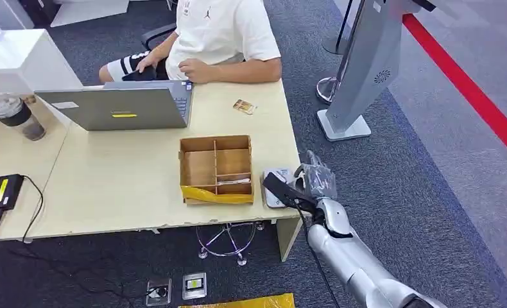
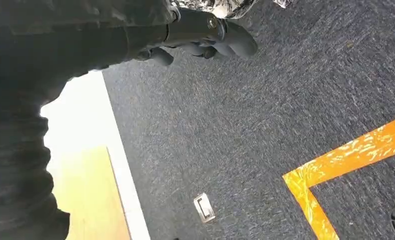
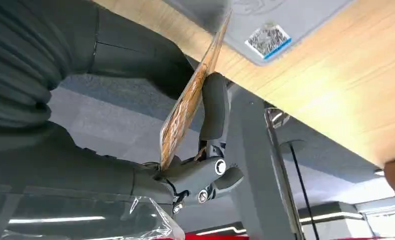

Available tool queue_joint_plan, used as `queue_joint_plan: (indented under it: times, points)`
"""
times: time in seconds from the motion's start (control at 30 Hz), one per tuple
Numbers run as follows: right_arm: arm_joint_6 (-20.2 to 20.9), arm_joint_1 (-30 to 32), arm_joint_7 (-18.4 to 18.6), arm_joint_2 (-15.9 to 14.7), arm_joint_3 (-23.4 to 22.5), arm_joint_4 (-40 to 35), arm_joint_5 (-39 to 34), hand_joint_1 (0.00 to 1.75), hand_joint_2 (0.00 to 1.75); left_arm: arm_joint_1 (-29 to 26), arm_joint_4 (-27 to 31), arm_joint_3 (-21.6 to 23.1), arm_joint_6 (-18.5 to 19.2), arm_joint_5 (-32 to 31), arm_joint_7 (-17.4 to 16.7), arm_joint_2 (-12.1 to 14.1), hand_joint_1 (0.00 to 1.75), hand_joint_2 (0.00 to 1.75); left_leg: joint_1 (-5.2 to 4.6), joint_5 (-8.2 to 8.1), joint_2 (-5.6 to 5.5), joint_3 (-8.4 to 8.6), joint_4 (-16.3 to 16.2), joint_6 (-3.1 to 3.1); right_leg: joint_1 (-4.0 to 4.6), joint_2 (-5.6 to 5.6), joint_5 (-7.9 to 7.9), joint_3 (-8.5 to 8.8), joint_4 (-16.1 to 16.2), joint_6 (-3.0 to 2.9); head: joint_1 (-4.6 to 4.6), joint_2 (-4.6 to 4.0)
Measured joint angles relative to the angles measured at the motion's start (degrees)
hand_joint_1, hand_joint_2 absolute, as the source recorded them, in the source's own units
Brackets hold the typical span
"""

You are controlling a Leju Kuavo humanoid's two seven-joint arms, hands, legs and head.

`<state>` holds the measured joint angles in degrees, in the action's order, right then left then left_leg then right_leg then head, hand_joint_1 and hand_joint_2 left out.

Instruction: Pass the card to the sensor for recognition and then transmit it.

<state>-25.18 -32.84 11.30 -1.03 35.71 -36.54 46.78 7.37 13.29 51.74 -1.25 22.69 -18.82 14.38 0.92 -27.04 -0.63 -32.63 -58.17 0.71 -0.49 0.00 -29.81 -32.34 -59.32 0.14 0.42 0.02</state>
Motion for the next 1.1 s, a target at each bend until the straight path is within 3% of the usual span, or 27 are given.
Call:
queue_joint_plan:
  times: [0.43,0.67,0.77,0.83,0.9,0.93,1.1]
  points:
    - [-3.46,3.81,-1.88,-1.81,-3.65,-28.05,-2.30,1.75,1.75,-0.15,0.00,-0.87,-0.15,0.11,-0.07,-0.02,0.00,1.75,0.00,0.00,0.05,0.02,0.00,0.00,0.00,0.03,0.00,0.00,0.00,0.00,-0.02,0.00]
    - [-3.56,4.32,-3.82,-2.23,-3.96,-40.15,-2.47,1.75,1.75,-0.29,0.00,-1.09,-0.15,-0.09,-0.09,-0.02,0.00,1.75,-0.01,0.00,0.07,0.00,0.00,0.00,0.00,0.03,0.03,0.00,-0.01,-0.01,0.00,0.00]
    - [-1.33,2.59,-4.33,-1.83,-3.50,-44.75,-0.13,1.75,1.75,-0.28,0.00,-1.18,0.07,-0.74,-0.07,-0.04,0.00,1.75,0.01,0.00,0.09,-0.02,0.01,0.01,0.00,0.02,0.03,0.02,-0.02,-0.01,0.00,0.00]
    - [3.58,0.09,-2.92,-1.18,-2.16,-44.94,5.72,1.75,1.75,-0.24,0.00,-1.16,0.46,-1.71,0.33,-0.04,0.00,1.75,0.01,0.00,0.19,-0.04,0.01,0.01,0.00,0.09,0.04,-0.03,-0.07,-0.03,-0.02,0.00]
    - [11.60,-3.47,0.38,0.52,0.43,-43.77,16.73,1.75,1.75,0.04,0.00,-1.16,1.20,-3.17,1.14,-0.04,0.00,1.75,0.01,0.03,0.19,-0.08,0.01,0.05,0.01,0.10,0.06,-0.10,-0.10,-0.05,-0.02,0.00]
    - [13.18,-5.09,1.55,1.20,1.33,-42.52,20.38,1.75,1.75,0.23,0.00,-1.16,1.27,-3.56,1.42,-0.04,0.00,1.75,0.02,0.08,0.15,-0.09,0.01,0.07,0.02,0.06,0.06,-0.10,-0.10,-0.05,-0.07,0.00]
    - [11.58,-12.84,2.78,5.40,4.22,-30.62,26.91,1.75,1.75,0.38,0.00,-1.11,1.25,-4.37,2.05,-0.11,0.00,1.75,0.05,0.16,0.00,-0.13,0.01,0.12,0.06,-0.04,0.08,-0.09,-0.12,-0.07,-0.02,0.00]
